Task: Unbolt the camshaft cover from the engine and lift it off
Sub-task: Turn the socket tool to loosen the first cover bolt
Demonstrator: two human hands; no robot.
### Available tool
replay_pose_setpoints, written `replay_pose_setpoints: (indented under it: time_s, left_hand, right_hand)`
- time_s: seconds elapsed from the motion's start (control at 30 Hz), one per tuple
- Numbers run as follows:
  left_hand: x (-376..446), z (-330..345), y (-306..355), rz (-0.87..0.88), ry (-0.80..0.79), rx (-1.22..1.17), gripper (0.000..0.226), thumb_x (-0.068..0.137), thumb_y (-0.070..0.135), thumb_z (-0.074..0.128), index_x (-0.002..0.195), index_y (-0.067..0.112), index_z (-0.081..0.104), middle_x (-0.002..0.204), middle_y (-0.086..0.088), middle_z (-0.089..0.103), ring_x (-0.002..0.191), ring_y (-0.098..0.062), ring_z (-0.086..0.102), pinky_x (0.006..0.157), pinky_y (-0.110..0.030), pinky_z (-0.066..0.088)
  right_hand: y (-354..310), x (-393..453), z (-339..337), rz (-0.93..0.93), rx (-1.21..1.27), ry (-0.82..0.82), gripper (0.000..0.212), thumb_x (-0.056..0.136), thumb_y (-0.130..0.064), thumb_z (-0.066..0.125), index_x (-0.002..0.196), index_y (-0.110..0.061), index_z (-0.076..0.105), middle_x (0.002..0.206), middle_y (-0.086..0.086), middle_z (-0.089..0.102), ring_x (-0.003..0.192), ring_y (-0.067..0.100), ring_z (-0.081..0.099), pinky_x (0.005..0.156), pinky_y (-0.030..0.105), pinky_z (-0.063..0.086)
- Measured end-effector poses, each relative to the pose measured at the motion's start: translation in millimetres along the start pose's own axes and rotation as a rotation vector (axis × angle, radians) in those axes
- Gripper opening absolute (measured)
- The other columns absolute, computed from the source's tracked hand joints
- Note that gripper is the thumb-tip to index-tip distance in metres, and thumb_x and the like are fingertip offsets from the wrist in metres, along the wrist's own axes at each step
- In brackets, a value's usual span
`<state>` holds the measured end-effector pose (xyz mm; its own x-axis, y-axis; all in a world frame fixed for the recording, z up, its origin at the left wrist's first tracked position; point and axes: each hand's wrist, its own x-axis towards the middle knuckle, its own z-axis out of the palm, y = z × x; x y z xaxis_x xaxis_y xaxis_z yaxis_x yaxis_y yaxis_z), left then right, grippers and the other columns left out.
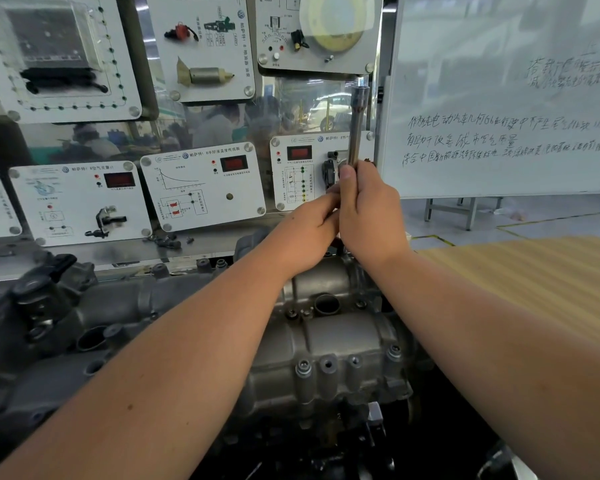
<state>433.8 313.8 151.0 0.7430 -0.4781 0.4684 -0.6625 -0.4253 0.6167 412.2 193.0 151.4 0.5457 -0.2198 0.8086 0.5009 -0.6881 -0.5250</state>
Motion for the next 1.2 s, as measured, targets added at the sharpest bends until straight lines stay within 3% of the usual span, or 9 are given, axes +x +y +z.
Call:
replay_pose_setpoints:
  time_s: [0.2,0.3,0.4,0.47,0.57,0.7,0.83,1.03,1.2]
  left_hand:
    - [1.3,0.2,1.3,0.02,0.04,0.054,0.03,0.107,0.026,0.047,0.136,0.036,0.053,0.097,0.02,0.064,0.068,0.013,0.059,0.055,-0.006,0.041]
    - [0.8,0.7,1.4,0.024,0.05,0.047,0.036,0.107,0.028,0.047,0.142,0.036,0.051,0.099,0.018,0.066,0.07,0.01,0.06,0.058,-0.009,0.041]
    - [0.4,1.2,0.3,0.022,0.03,0.043,0.039,0.109,0.03,0.044,0.148,0.035,0.048,0.121,0.015,0.065,0.092,0.002,0.061,0.069,-0.006,0.041]
    - [-0.3,0.5,0.0,0.025,0.017,0.033,0.038,0.111,0.031,0.042,0.148,0.031,0.05,0.131,0.016,0.059,0.095,0.003,0.059,0.072,0.0,0.042]
    - [0.0,-0.4,1.2,0.027,0.016,0.053,0.036,0.11,0.029,0.044,0.144,0.029,0.053,0.119,0.018,0.06,0.091,0.008,0.059,0.069,-0.002,0.043]
    - [2.1,-0.4,1.9,0.03,0.045,0.065,0.032,0.106,0.023,0.049,0.136,0.032,0.056,0.1,0.019,0.064,0.093,0.007,0.062,0.069,-0.008,0.045]
    - [3.4,0.2,-0.6,0.037,0.065,0.051,0.029,0.104,0.021,0.051,0.129,0.035,0.057,0.096,0.026,0.062,0.084,0.023,0.056,0.066,0.0,0.042]
    - [2.4,2.2,-3.4,0.027,0.04,0.044,0.038,0.111,0.037,0.04,0.148,0.035,0.049,0.13,0.013,0.062,0.104,-0.001,0.056,0.073,-0.002,0.038]
    - [3.8,2.5,-3.1,0.04,0.062,0.081,0.035,0.108,0.026,0.046,0.142,0.033,0.052,0.101,0.026,0.06,0.079,0.018,0.056,0.063,0.001,0.04]
  right_hand:
    - [-1.6,-0.5,-0.8,0.008,0.02,-0.044,0.034,0.106,-0.04,0.043,0.129,-0.016,0.049,0.091,-0.002,0.069,0.083,0.022,0.066,0.068,0.038,0.05]
    - [-1.0,-1.0,-0.4,-0.017,0.006,-0.032,0.018,0.107,-0.036,0.042,0.103,-0.019,0.049,0.072,-0.011,0.056,0.068,0.019,0.058,0.061,0.038,0.046]
    - [-2.5,-1.0,-0.4,-0.03,-0.019,-0.024,0.024,0.108,-0.032,0.038,0.089,-0.018,0.044,0.067,-0.007,0.051,0.064,0.021,0.053,0.06,0.041,0.044]
    - [-3.0,-0.8,-0.7,-0.026,-0.034,-0.024,0.025,0.109,-0.031,0.036,0.089,-0.017,0.045,0.069,-0.004,0.054,0.067,0.025,0.055,0.062,0.043,0.046]
    - [-2.8,-0.9,-1.0,-0.012,-0.019,-0.026,0.023,0.109,-0.032,0.036,0.096,-0.017,0.049,0.073,-0.003,0.058,0.069,0.023,0.058,0.062,0.041,0.046]
    - [-5.9,-2.0,-2.5,0.019,0.018,-0.038,0.035,0.105,-0.041,0.044,0.129,-0.016,0.048,0.09,-0.001,0.069,0.086,0.023,0.067,0.072,0.041,0.053]
    - [-6.9,-3.5,-3.2,-0.039,-0.029,-0.039,0.027,0.106,-0.038,0.041,0.118,-0.016,0.052,0.084,0.001,0.065,0.081,0.03,0.065,0.071,0.049,0.054]
    - [-7.2,-1.8,-3.2,-0.023,-0.042,-0.012,0.026,0.109,-0.031,0.035,0.097,-0.015,0.052,0.08,0.006,0.064,0.076,0.03,0.06,0.071,0.051,0.051]
    - [-6.4,-2.2,-2.0,-0.002,0.008,-0.01,0.027,0.106,-0.037,0.043,0.12,-0.016,0.052,0.086,-0.002,0.065,0.082,0.026,0.065,0.07,0.041,0.052]
